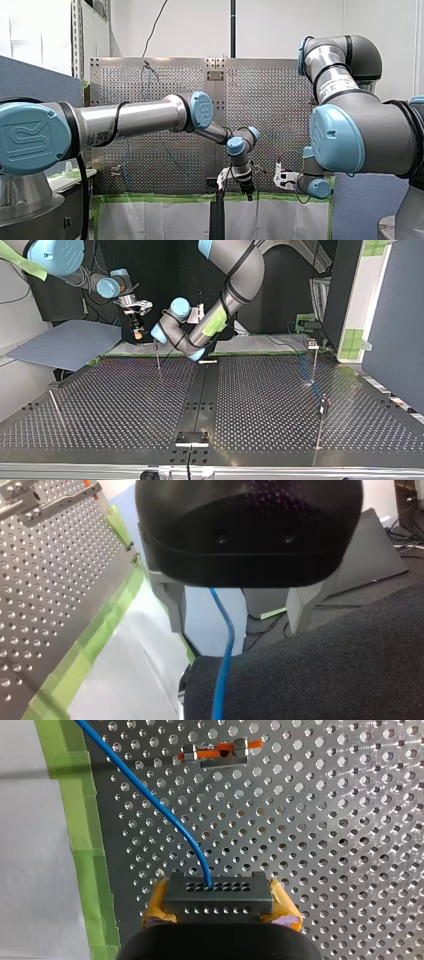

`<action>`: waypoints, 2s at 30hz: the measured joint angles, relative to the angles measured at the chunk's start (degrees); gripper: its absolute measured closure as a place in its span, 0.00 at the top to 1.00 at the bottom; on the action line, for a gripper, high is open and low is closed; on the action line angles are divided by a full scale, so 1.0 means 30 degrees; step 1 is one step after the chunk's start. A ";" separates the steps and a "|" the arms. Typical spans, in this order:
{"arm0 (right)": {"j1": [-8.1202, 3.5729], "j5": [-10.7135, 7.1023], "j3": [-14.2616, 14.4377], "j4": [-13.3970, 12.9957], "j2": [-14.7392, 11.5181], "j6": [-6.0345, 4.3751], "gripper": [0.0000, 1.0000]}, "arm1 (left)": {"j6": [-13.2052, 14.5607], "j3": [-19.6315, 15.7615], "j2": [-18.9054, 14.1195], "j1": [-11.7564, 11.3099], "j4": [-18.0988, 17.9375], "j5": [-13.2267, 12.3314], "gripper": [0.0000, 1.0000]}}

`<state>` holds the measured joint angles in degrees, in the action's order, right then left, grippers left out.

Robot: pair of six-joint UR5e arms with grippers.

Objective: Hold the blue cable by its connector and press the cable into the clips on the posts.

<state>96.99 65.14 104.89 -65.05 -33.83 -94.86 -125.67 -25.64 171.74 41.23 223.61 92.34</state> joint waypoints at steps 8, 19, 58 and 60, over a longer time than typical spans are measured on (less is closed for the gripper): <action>0.0020 0.0000 -0.0003 0.0051 0.0004 0.0002 0.00 | -0.0003 -0.0581 0.0008 -0.0052 -0.0397 0.0033 1.00; 0.0028 0.0005 0.0005 0.0057 0.0007 0.0002 0.00 | 0.0001 -0.1564 0.0032 -0.0271 -0.1165 0.0182 1.00; 0.0034 0.0089 -0.0047 0.0110 0.0003 0.0003 0.00 | 0.0437 -0.3574 0.0010 -0.0864 -0.4767 0.1557 1.00; 0.0034 0.0091 -0.0042 0.0114 0.0003 0.0002 0.00 | 0.0436 -0.3572 0.0009 -0.0858 -0.4823 0.1456 1.00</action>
<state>97.09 65.41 104.76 -64.70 -33.82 -94.85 -124.36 -36.35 171.77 38.65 209.14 96.71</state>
